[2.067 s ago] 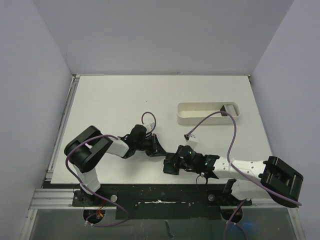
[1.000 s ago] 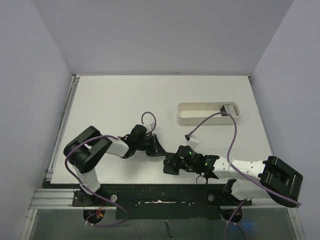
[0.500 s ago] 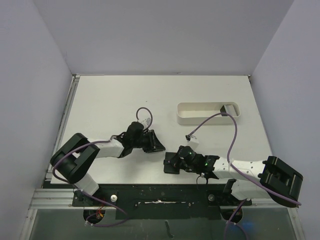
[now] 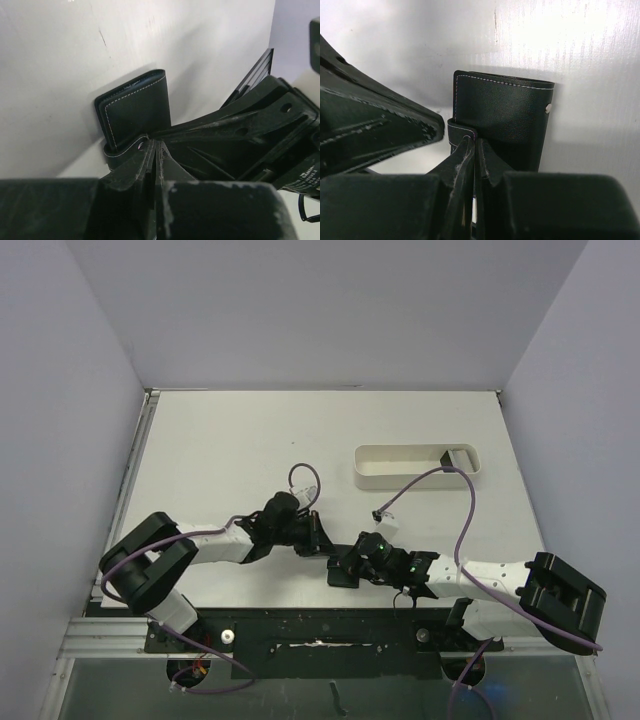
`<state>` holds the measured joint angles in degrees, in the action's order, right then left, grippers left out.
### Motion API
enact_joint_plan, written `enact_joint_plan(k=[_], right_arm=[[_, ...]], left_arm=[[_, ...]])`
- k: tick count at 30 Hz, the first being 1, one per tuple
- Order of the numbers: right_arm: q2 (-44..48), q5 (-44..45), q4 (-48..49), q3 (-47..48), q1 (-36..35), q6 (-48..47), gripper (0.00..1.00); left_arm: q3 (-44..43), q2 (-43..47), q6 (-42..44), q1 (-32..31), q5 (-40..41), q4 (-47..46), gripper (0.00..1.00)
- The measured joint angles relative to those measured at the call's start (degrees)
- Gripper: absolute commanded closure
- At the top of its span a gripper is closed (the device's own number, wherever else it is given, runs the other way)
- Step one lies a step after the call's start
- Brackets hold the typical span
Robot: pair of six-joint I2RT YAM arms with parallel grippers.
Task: Put the credit cards into the card holder
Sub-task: Close the card holder at the center of the board.
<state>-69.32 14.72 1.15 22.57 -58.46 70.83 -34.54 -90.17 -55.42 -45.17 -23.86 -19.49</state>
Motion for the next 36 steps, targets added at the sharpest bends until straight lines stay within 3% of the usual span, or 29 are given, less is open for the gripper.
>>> enact_joint_plan(k=[36], right_arm=[[-2.95, -0.26, 2.19, 0.15, 0.72, 0.22, 1.00]], left_arm=[[-0.22, -2.51, 0.35, -3.85, 5.90, 2.54, 1.00]])
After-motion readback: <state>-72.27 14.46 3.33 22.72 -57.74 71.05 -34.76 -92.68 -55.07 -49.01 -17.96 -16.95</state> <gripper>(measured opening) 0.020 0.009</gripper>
